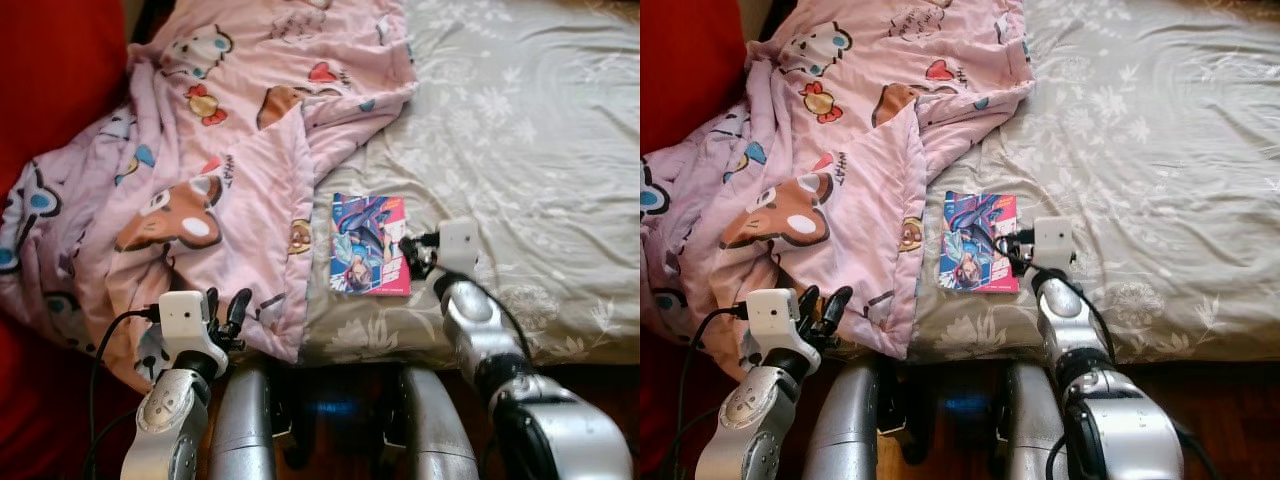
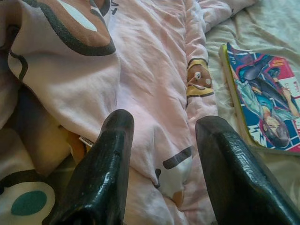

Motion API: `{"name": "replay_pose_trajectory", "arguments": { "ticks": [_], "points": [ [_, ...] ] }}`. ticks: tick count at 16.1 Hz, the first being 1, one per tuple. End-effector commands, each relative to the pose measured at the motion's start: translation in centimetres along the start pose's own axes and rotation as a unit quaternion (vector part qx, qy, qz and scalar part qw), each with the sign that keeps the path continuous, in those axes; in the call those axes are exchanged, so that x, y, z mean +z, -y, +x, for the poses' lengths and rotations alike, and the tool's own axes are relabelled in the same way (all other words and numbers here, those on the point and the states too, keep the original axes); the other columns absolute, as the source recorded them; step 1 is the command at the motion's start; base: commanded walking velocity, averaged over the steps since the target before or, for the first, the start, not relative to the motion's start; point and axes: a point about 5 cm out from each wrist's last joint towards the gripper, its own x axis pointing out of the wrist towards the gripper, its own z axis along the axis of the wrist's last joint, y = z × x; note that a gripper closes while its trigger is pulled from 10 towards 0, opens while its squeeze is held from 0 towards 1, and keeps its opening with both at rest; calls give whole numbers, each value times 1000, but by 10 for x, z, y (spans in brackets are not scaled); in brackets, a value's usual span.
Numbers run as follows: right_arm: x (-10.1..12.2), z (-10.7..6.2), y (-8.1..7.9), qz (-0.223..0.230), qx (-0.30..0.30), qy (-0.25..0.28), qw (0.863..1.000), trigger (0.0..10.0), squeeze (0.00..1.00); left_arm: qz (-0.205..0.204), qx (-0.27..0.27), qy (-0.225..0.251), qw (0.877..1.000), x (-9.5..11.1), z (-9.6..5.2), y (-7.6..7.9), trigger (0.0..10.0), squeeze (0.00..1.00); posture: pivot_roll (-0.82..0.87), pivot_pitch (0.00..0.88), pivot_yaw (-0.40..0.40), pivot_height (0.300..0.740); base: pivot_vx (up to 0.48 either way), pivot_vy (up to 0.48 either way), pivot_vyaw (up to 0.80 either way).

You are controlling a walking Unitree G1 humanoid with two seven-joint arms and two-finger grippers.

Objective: Clean up the room

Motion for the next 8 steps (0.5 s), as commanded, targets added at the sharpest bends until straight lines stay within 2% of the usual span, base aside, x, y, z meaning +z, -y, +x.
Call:
{"name": "replay_pose_trajectory", "arguments": {
  "ticks": [1, 2, 3, 4, 8],
  "points": [
    [-13, -3, 1, 9, -5, -34, 999, 10000, 1000, -7, -1, -9, 1000, -2, -6, 0, 10000, 0, 78, 433, 45, 630, 0, 0, 0],
    [-10, -1, 2, 7, -11, -40, 999, 10000, 1000, -7, -3, -9, 1000, -1, -7, 1, 10000, 0, 83, 441, 47, 630, 0, 0, 0],
    [-8, 1, 3, 6, -19, -49, 999, 10000, 655, -7, -5, -9, 1000, 0, -8, 2, 10000, 0, 87, 448, 50, 630, 0, 0, 0],
    [-6, 2, 3, 1, -25, -58, 998, 10000, 0, -8, -8, -9, 1000, 4, -11, 4, 10000, 0, 92, 459, 53, 630, 0, 0, 0],
    [0, 5, 8, -7, -41, -65, 997, 10000, 0, -7, -10, -5, 1000, 15, -20, 6, 10000, 0, 117, 507, 64, 630, 0, 0, 0]
  ]
}}
